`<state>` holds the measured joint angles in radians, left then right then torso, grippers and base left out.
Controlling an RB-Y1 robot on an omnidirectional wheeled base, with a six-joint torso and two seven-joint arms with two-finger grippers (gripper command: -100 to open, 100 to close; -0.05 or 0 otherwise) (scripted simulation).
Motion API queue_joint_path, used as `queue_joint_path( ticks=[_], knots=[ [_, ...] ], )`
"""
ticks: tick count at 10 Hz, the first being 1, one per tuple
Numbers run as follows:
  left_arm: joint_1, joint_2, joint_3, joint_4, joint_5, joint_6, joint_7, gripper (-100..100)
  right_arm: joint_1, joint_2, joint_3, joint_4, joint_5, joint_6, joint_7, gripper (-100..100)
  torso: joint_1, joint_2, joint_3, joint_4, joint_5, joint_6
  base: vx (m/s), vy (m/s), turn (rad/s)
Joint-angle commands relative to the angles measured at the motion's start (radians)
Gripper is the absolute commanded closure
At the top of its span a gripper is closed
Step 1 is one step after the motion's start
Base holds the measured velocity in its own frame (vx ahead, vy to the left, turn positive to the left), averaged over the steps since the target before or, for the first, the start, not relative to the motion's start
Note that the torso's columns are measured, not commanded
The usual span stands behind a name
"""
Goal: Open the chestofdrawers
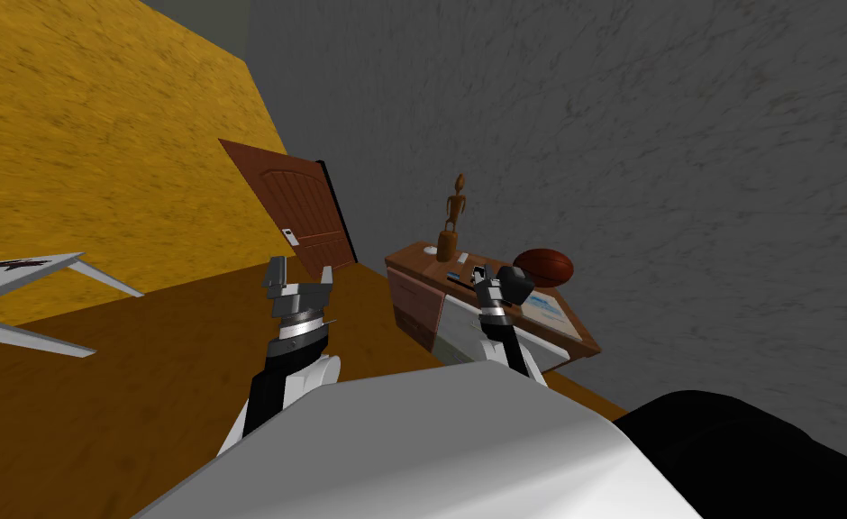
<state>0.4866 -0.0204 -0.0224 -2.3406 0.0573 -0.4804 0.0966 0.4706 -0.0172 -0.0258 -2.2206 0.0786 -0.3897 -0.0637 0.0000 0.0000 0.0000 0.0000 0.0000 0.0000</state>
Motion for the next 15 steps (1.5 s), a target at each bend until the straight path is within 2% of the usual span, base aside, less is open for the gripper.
queue_joint_path(
  ticks=[1,9,10,12,15],
  knots=[
    [0.0,0.0,0.0,0.0,0.0,0.0,0.0,0,0.0,0.0,0.0,0.0,0.0,0.0,0.0,0,0.0,0.04,-0.082,0.041,0.0,0.0,0.0,0.0,0.0],
    [0.0,0.0,0.0,0.0,0.0,0.0,0.0,0,0.0,0.0,0.0,0.0,0.0,0.0,0.0,0,0.0,0.618,-1.234,0.617,0.0,0.0,0.0,0.0,0.0],
    [0.0,0.0,0.0,0.0,0.0,0.0,0.0,0,0.0,-0.032,-0.001,0.01,0.017,0.011,0.005,-100,0.0,0.691,-1.382,0.691,0.0,0.0,0.008,0.025,0.004],
    [0.0,0.0,0.0,0.0,0.0,0.0,0.0,0,0.001,-0.077,-0.002,0.033,0.057,0.039,0.017,-100,0.003,0.735,-1.47,0.734,0.001,0.0,-0.001,0.081,0.001],
    [0.0,0.0,0.0,0.0,0.0,0.0,0.0,0,0.005,-0.138,-0.004,0.087,0.143,0.105,0.046,-100,0.004,0.738,-1.476,0.738,0.001,0.0,0.006,0.158,-0.002]
  ],
)
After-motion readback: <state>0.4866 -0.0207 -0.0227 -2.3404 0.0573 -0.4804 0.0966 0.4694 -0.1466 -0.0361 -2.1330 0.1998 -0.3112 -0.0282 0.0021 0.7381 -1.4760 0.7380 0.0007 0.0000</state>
